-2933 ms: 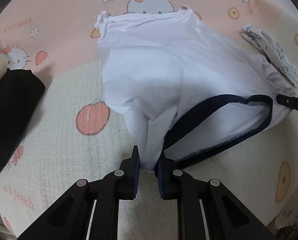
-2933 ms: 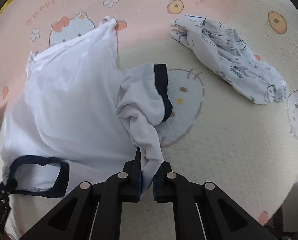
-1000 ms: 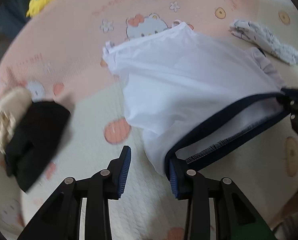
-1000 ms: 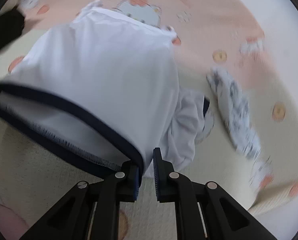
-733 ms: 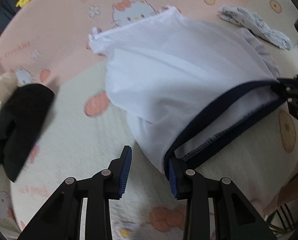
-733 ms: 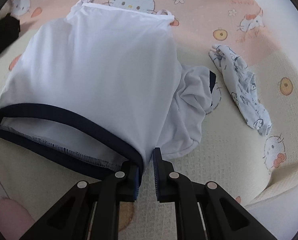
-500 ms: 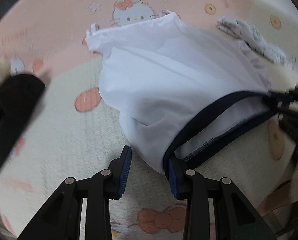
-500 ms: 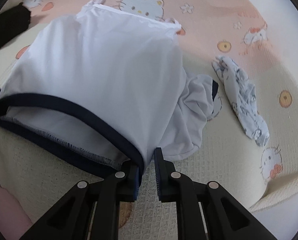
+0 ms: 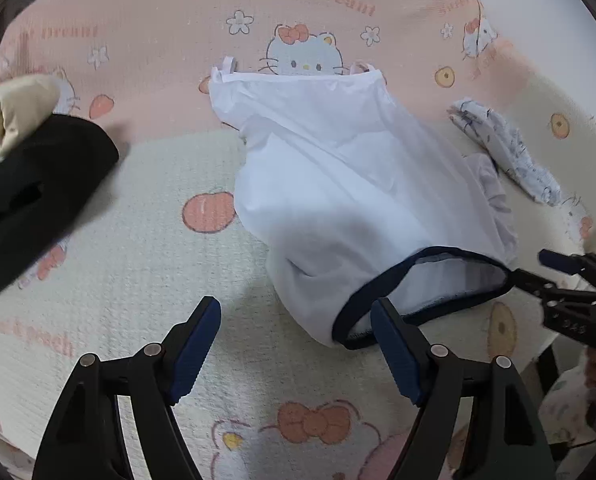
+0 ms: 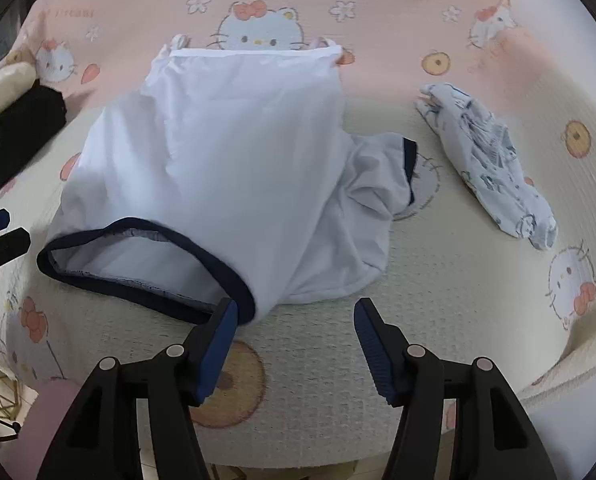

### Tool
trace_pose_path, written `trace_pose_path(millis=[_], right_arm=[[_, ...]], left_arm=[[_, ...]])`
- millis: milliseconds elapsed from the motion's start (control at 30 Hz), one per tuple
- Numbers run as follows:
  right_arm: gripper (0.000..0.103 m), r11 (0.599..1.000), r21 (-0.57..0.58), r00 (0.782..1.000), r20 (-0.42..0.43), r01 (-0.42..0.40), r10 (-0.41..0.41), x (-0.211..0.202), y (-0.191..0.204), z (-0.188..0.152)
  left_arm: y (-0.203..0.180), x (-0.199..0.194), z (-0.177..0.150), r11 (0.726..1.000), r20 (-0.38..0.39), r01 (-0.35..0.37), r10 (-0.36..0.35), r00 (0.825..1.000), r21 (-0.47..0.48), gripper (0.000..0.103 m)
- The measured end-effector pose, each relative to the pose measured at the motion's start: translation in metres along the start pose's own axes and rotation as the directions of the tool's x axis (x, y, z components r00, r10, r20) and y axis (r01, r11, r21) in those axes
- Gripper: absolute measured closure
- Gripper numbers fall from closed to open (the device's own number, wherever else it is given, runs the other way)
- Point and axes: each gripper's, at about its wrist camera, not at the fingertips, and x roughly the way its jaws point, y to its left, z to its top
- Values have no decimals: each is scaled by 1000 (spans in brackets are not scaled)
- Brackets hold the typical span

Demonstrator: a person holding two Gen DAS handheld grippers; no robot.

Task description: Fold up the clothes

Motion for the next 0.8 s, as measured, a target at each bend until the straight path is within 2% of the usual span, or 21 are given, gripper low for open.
trace_pose_path(millis=[167, 300, 333, 367, 400, 467, 533, 600, 700, 767, 800], right_arm=[[43, 999, -14, 999, -23, 29, -30, -4, -4, 6], [43, 991, -88, 995, -6, 101, -102, -26, 5, 25], [43, 991, -93, 995, 25, 98, -96, -34, 6, 29], [40, 993, -85, 995, 75, 77, -70, -41, 6, 32], [27, 996, -72, 992, 121, 51, -42, -46, 4, 35], [22, 999, -6, 984, 176, -42, 42, -40, -5, 36], [22, 990, 54, 982, 142, -129, 120, -22, -15, 36], [22, 972, 159, 985, 35, -171, 168, -4, -28, 39], [22, 920, 286, 964, 82, -266, 254, -3, -57, 33], [22, 892, 341, 955, 85, -296, 284, -5, -69, 23], [22, 865, 382, 945, 92, -324, 314, -2, -79, 19]], left_arm=[[-9, 8, -1, 998, -22, -51, 52, 998, 46, 27], [-16, 11, 2, 996, -37, -59, 62, 997, 70, 27], [-17, 11, 4, 996, -34, -57, 60, 998, 66, 27], [-19, 11, 7, 996, -33, -55, 58, 998, 68, 27], [-21, 12, 9, 996, -32, -53, 56, 998, 71, 27], [-30, 13, 15, 993, -26, -62, 65, 998, 97, 27], [-40, 13, 19, 989, -12, -71, 74, 997, 132, 27], [-53, 13, 23, 982, 15, -77, 76, 997, 174, 27], [-70, 19, 26, 969, 27, -87, 83, 996, 232, 27], [-81, 27, 26, 958, 17, -87, 85, 996, 273, 27], [-87, 30, 26, 952, 16, -83, 82, 996, 294, 27]])
